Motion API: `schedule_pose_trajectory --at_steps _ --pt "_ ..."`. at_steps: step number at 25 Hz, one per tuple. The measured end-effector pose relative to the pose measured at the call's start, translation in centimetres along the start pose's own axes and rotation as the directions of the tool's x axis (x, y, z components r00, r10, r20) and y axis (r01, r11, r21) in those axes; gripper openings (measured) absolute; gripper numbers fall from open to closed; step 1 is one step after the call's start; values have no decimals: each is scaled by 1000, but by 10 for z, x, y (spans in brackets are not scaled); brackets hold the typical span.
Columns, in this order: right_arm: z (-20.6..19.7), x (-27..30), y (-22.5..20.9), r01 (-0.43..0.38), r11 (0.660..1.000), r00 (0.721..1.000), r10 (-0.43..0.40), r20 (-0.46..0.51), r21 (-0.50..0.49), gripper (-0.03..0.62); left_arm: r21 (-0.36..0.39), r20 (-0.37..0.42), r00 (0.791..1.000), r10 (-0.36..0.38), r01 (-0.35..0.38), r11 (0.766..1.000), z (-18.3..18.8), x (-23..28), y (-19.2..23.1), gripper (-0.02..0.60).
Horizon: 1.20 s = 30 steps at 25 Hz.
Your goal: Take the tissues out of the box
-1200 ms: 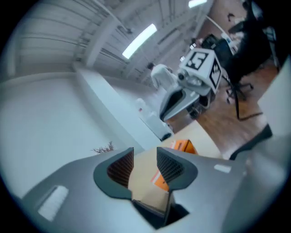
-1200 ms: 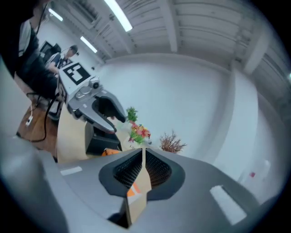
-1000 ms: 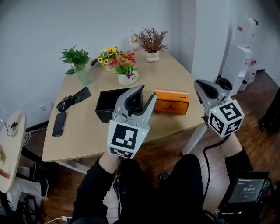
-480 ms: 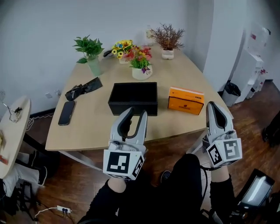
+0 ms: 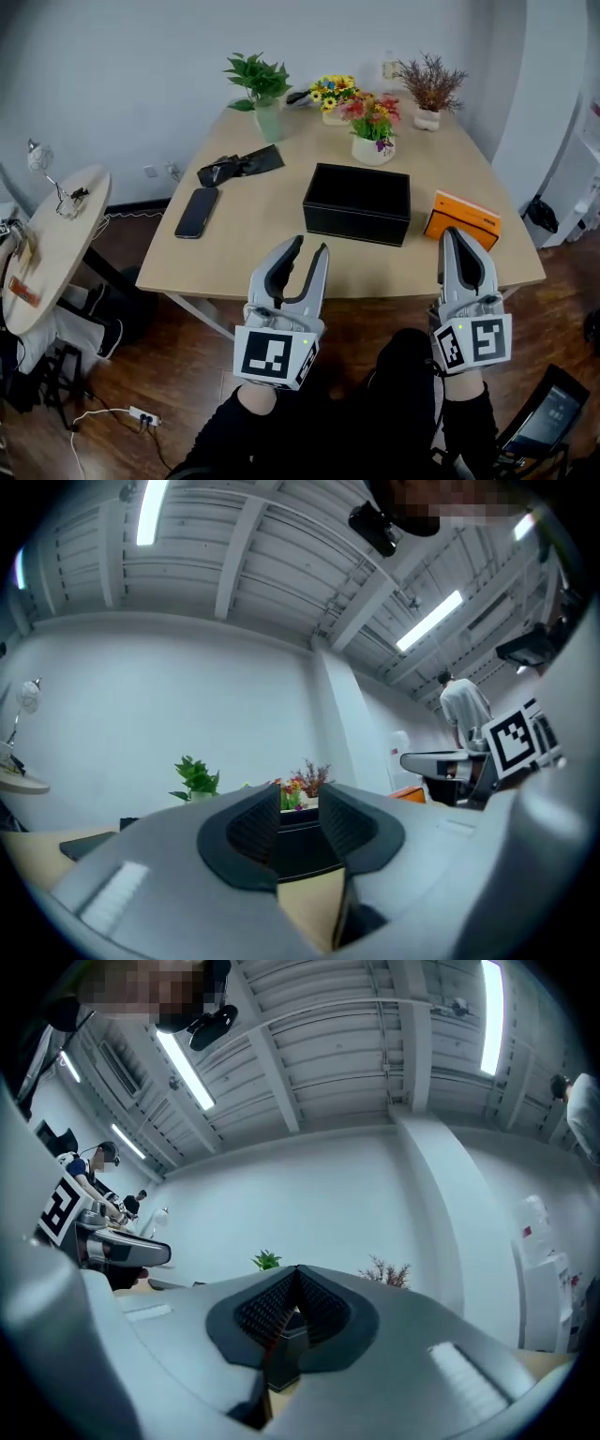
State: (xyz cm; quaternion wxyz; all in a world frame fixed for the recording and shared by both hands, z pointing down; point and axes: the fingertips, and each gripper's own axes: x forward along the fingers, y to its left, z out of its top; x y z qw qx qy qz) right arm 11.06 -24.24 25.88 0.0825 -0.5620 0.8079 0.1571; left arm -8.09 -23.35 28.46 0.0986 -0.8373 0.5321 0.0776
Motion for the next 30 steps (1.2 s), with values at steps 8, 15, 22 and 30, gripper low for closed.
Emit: schedule_pose_trajectory --at_steps 8,15,22,30 --pt "8 22 40 -45 999 998 45 50 4 0 20 -6 997 82 -82 996 3 -31 48 106" --pt "10 24 47 -46 999 997 47 61 -3 0 32 -7 997 72 -71 997 1 -32 43 104" --pt "5 18 38 -39 999 998 39 55 5 0 48 -13 998 56 -55 997 0 -25 33 104" --pt "2 16 31 -29 1000 998 28 55 3 0 74 -15 999 51 -49 996 2 -22 27 103"
